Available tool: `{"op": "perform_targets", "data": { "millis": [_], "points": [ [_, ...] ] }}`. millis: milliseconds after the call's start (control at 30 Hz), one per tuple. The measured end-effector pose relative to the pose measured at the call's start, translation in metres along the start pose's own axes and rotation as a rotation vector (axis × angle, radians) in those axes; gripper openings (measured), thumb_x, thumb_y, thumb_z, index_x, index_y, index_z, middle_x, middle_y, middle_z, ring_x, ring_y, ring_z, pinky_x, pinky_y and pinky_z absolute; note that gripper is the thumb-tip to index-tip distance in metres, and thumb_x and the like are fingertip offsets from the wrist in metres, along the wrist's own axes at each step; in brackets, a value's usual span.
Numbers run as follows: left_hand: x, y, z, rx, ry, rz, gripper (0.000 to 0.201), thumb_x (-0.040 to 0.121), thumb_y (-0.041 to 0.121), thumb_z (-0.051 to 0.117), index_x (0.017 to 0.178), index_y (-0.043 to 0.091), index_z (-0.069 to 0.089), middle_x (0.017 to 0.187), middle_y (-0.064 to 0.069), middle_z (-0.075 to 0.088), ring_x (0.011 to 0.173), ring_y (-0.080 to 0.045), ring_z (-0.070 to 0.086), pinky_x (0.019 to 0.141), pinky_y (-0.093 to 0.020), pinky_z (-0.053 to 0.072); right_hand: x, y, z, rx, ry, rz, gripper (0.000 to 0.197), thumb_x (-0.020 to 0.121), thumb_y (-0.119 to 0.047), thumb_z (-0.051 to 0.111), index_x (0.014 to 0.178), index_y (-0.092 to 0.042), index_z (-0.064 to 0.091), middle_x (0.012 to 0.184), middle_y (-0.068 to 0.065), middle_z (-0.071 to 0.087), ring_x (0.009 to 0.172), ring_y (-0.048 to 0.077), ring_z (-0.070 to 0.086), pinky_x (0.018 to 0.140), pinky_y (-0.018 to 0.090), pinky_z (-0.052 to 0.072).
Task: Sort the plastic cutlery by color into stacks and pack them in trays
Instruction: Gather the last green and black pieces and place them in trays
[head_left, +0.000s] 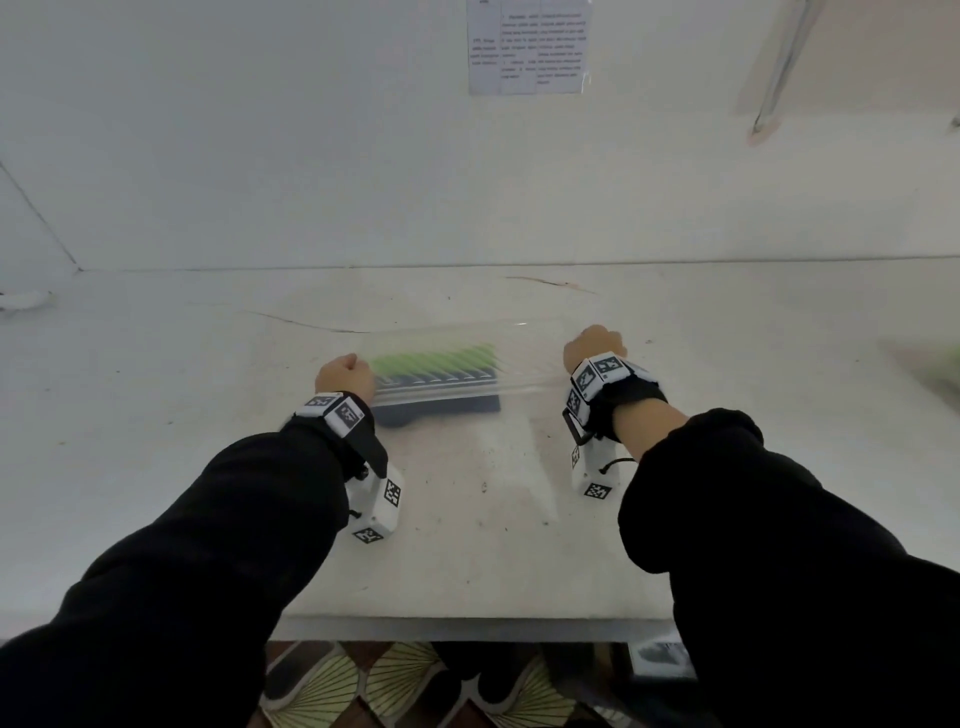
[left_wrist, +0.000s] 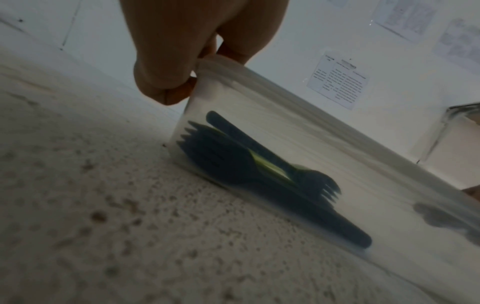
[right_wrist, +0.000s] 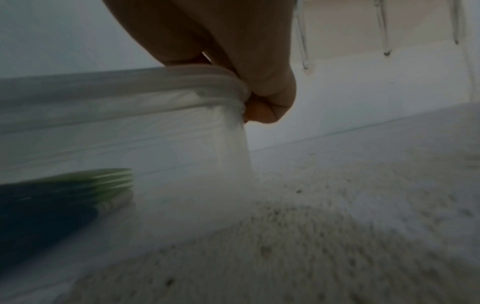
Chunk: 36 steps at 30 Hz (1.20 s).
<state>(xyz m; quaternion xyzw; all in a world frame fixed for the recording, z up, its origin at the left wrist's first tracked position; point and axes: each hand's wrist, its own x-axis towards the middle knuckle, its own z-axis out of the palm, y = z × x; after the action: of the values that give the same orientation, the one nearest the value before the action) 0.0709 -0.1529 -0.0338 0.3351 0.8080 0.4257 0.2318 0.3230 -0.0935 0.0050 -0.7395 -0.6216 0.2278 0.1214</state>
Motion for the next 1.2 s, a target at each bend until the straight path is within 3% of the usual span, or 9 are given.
{"op": "perform_targets", "data": {
  "millis": [67,133,200,267,500,833,967,1100,1200],
  "points": [
    [0.002,-0.001,0.002,-0.034,-0.007,-0.005,0.025,0.096,0.009,0.042,0.097,-0.004,0.064,0.107,-0.015,0.064,0.112,-0.026,0.052,0.097,-0.025,0.036,0.006,0.002,-0.001,0.031,0.008,0.027,0.033,0.097,-0.007,0.037,0.125,0.0,0.052,0.134,0.016,0.048,0.126,0.032,0.044,0.103,0.035,0.037],
    [0.001,0.0,0.003,-0.029,-0.003,-0.011,0.031,0.096,0.007,0.04,0.068,0.009,0.053,0.077,-0.002,0.055,0.096,-0.021,0.046,0.082,-0.023,0.032,0.013,0.005,0.001,0.079,0.004,0.021,0.037,0.096,-0.012,0.039,0.129,0.001,0.048,0.135,0.02,0.047,0.126,0.034,0.044,0.101,0.036,0.038],
    [-0.001,0.001,0.003,-0.007,-0.017,0.004,0.028,0.097,0.007,0.038,0.095,-0.006,0.062,0.105,-0.017,0.063,0.11,-0.028,0.051,0.092,-0.028,0.035,0.017,0.007,0.009,0.094,0.004,0.029,0.041,0.095,-0.014,0.038,0.133,0.002,0.041,0.138,0.021,0.042,0.128,0.034,0.041,0.102,0.038,0.036],
    [0.001,0.001,0.005,0.051,-0.027,0.001,0.036,0.098,0.009,0.033,0.121,-0.01,0.054,0.131,-0.025,0.051,0.122,-0.036,0.046,0.101,-0.033,0.033,0.014,0.009,0.015,0.085,0.013,0.056,0.042,0.097,-0.014,0.036,0.136,0.003,0.034,0.141,0.021,0.036,0.13,0.034,0.037,0.106,0.039,0.032],
    [-0.004,0.002,0.014,0.23,-0.032,-0.001,0.046,0.103,0.026,0.023,0.135,-0.002,0.04,0.136,-0.029,0.037,0.121,-0.039,0.043,0.1,-0.035,0.032,0.015,0.016,0.025,-0.033,-0.019,-0.018,0.036,0.099,-0.008,0.027,0.132,0.003,0.037,0.139,0.017,0.034,0.127,0.031,0.035,0.102,0.036,0.034],
    [0.005,0.007,0.006,0.427,-0.119,0.032,0.043,0.101,0.022,0.022,0.132,-0.003,0.039,0.134,-0.028,0.04,0.12,-0.041,0.041,0.101,-0.041,0.033,0.018,0.01,0.018,-0.145,-0.005,-0.057,0.04,0.099,-0.01,0.029,0.138,-0.004,0.031,0.141,0.014,0.033,0.126,0.032,0.036,0.101,0.038,0.032],
    [0.001,0.023,0.003,0.573,-0.122,0.14,0.051,0.099,0.019,0.033,0.148,0.009,0.02,0.14,-0.024,0.035,0.127,-0.039,0.036,0.102,-0.042,0.033,0.027,0.004,0.005,-0.091,-0.003,-0.12,0.042,0.099,-0.021,0.03,0.136,-0.003,0.031,0.141,0.017,0.032,0.125,0.035,0.035,0.098,0.04,0.034],
    [0.008,0.029,0.005,0.653,-0.258,0.182,0.061,0.099,0.041,0.029,0.15,0.013,0.012,0.157,-0.01,0.007,0.143,-0.031,0.011,0.114,-0.041,0.016,0.034,0.002,0.005,-0.145,-0.083,-0.243,0.06,0.1,-0.038,0.023,0.15,-0.009,0.007,0.158,0.004,0.003,0.142,0.03,0.014,0.112,0.042,0.023],
    [0.013,0.024,0.012,0.79,-0.313,0.269,0.07,0.098,0.05,0.024,0.15,0.011,0.0,0.159,-0.009,-0.004,0.146,-0.026,0.0,0.119,-0.04,0.009,0.039,0.003,0.012,-0.167,-0.163,-0.31,0.062,0.101,-0.039,0.02,0.149,-0.005,-0.002,0.158,0.007,-0.008,0.146,0.028,0.0,0.119,0.036,0.006]
  ]
}}
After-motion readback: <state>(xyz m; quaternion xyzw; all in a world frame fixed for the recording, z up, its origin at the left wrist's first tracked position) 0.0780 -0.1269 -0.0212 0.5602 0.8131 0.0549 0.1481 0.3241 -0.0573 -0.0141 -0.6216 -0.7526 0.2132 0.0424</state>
